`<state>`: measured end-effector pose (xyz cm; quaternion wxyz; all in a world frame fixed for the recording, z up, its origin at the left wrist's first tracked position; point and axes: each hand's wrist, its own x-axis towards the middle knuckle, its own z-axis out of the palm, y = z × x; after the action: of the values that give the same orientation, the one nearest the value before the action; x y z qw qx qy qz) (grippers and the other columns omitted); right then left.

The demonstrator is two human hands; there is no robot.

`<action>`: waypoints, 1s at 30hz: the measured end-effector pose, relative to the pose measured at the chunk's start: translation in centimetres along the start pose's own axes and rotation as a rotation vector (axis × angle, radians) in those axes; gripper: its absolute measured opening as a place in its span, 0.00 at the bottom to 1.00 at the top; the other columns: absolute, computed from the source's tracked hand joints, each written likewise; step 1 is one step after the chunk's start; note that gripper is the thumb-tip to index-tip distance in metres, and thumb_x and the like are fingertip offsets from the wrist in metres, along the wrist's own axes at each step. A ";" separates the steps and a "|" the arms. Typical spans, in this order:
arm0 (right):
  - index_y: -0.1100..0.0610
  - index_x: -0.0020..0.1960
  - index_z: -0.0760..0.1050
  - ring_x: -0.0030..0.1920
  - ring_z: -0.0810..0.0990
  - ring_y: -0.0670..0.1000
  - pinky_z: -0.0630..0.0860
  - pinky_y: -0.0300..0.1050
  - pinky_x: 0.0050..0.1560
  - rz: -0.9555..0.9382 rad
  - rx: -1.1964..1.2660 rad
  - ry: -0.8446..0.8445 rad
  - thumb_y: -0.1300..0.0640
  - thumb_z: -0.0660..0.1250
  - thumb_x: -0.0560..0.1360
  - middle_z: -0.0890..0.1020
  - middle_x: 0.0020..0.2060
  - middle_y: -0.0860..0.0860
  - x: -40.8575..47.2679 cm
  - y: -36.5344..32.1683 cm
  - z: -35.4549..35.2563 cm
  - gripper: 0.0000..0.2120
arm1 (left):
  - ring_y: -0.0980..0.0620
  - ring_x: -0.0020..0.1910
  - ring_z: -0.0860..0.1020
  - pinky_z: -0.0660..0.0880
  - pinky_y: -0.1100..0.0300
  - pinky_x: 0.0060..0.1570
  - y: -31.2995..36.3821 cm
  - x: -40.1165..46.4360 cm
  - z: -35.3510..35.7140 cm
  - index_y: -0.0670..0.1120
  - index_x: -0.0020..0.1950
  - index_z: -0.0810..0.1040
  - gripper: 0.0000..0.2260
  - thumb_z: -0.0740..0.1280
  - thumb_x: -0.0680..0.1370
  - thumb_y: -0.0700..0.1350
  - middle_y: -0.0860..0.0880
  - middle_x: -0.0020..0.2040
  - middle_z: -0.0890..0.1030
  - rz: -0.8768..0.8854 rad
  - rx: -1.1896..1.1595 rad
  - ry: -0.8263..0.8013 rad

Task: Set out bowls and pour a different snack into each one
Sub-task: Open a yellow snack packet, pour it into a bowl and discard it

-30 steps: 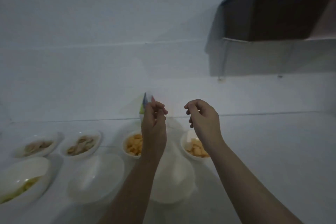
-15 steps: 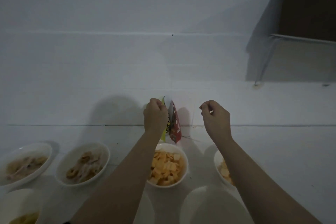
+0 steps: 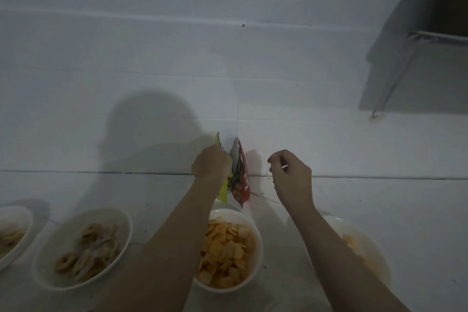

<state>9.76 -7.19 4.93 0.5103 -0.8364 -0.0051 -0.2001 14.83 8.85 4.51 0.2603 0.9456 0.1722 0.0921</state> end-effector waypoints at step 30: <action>0.58 0.40 0.78 0.30 0.74 0.46 0.75 0.48 0.35 0.031 0.202 -0.033 0.58 0.62 0.79 0.79 0.31 0.45 -15.4 -0.6 -28.9 0.11 | 0.56 0.30 0.74 0.70 0.67 0.31 17.0 -32.7 -4.5 0.38 0.39 0.75 0.11 0.63 0.78 0.43 0.46 0.34 0.77 0.364 -0.837 -0.402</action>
<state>-14.08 -28.64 11.71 0.5949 -0.7839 -0.0207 -0.1766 -11.85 -15.02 14.43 0.6254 0.7736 -0.1010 0.0133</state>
